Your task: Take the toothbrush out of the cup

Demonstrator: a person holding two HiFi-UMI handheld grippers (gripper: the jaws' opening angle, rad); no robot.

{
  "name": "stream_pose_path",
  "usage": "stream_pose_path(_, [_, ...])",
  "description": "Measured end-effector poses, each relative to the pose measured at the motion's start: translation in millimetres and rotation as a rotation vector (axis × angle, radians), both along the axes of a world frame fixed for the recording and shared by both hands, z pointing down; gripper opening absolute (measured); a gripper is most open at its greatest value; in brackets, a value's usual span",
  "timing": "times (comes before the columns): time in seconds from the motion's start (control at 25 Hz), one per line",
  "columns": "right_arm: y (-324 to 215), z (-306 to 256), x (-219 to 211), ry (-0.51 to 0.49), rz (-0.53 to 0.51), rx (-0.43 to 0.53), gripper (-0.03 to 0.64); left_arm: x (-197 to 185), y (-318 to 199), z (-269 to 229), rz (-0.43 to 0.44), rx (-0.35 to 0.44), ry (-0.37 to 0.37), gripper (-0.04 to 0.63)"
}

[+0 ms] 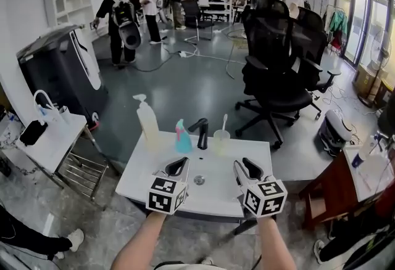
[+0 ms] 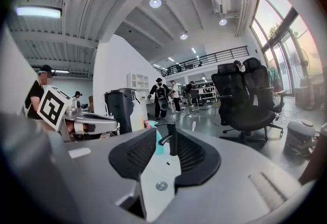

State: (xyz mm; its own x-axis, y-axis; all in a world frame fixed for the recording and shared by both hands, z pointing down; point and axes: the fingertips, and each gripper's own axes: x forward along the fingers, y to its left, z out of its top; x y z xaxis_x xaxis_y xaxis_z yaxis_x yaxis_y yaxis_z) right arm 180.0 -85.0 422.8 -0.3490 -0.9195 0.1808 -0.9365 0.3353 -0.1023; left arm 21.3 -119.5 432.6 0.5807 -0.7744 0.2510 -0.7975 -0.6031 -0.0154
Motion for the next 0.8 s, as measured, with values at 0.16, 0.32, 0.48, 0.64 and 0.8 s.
stream_pose_path(0.16, [-8.8, 2.3, 0.3, -0.009, -0.012, -0.005, 0.117, 0.9, -8.4, -3.7, -0.011, 0.009, 0.001, -0.003])
stream_pose_path(0.32, [-20.4, 4.0, -0.1, -0.022, -0.022, -0.002, 0.138, 2.1, -18.4, -5.0, -0.012, 0.013, 0.001, -0.003])
stream_pose_path(0.48, [-38.1, 8.3, -1.2, -0.021, -0.021, -0.010, 0.147, -0.6, -35.0, -0.2, -0.012, 0.006, 0.000, -0.003])
stream_pose_path(0.64, [-62.8, 13.0, -2.2, -0.016, -0.006, -0.016, 0.155, 0.3, -60.1, 4.5, 0.007, 0.006, 0.000, -0.003])
stream_pose_path(0.8, [-94.9, 15.3, -6.7, -0.010, 0.013, -0.021, 0.160, -1.6, -95.5, 5.9, 0.030, 0.006, 0.007, -0.003])
